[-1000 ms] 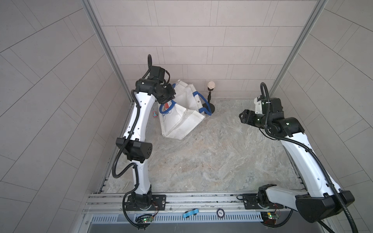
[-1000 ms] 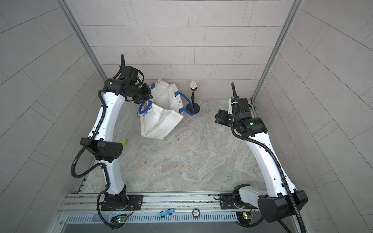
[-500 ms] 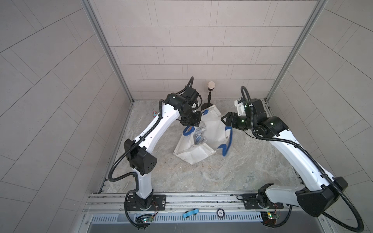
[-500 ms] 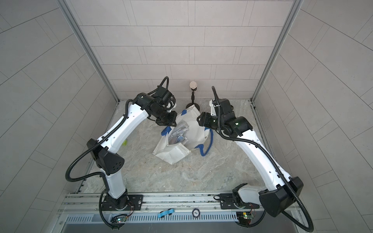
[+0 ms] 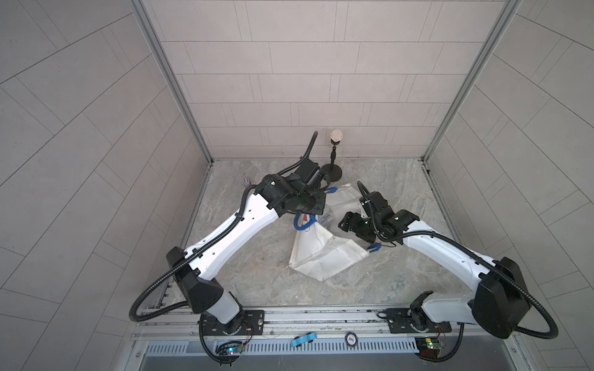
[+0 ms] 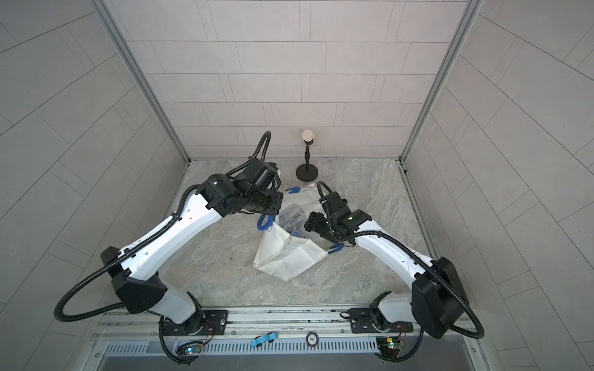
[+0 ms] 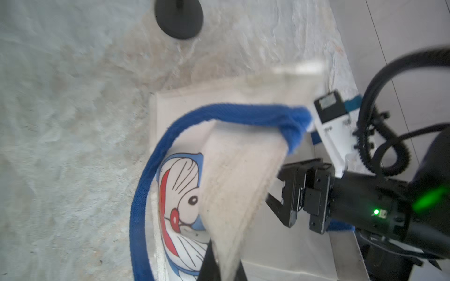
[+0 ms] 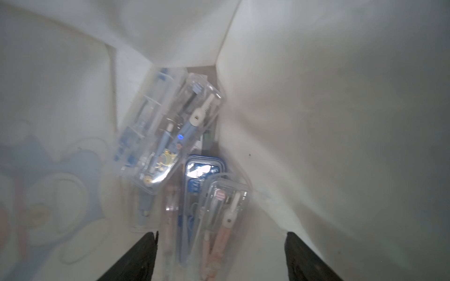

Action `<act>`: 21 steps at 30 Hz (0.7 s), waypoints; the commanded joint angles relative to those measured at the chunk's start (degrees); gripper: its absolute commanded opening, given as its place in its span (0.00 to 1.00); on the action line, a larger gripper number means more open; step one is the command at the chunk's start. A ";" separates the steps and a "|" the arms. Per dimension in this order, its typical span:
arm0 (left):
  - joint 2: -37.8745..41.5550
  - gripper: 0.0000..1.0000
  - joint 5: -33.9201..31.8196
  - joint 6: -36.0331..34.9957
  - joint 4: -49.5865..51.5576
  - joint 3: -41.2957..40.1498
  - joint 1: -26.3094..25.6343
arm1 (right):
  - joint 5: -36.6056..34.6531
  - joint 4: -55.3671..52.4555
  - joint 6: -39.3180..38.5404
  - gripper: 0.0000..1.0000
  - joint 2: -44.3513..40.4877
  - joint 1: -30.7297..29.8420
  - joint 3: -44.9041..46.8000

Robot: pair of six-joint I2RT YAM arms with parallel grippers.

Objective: Take out the compass set from the canvas bag
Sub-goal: Adjust the canvas bag at the center of the board.

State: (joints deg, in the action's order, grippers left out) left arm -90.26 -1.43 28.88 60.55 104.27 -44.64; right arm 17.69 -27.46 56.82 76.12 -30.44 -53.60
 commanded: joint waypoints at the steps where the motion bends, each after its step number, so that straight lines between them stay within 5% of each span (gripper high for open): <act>1: -1.05 0.00 -7.79 -5.28 -5.32 14.28 0.87 | 1.29 9.95 2.67 0.86 2.15 -0.48 -0.42; 6: -10.41 0.00 -0.07 -4.95 1.23 24.52 0.46 | 3.27 18.42 5.37 0.86 7.14 -1.94 -2.38; 16: -1.06 0.00 3.59 -0.34 1.71 -4.59 -0.97 | -2.04 33.51 14.30 0.85 7.81 -1.47 5.63; 21: 1.69 0.00 3.25 2.37 0.27 -8.85 -1.03 | -3.38 40.45 17.60 0.74 10.04 -1.14 9.04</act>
State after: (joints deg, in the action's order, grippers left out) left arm -92.47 1.63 28.25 59.88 95.53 -45.54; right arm 17.74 6.35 70.15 84.90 -32.23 -46.00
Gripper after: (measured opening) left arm 0.048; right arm 0.748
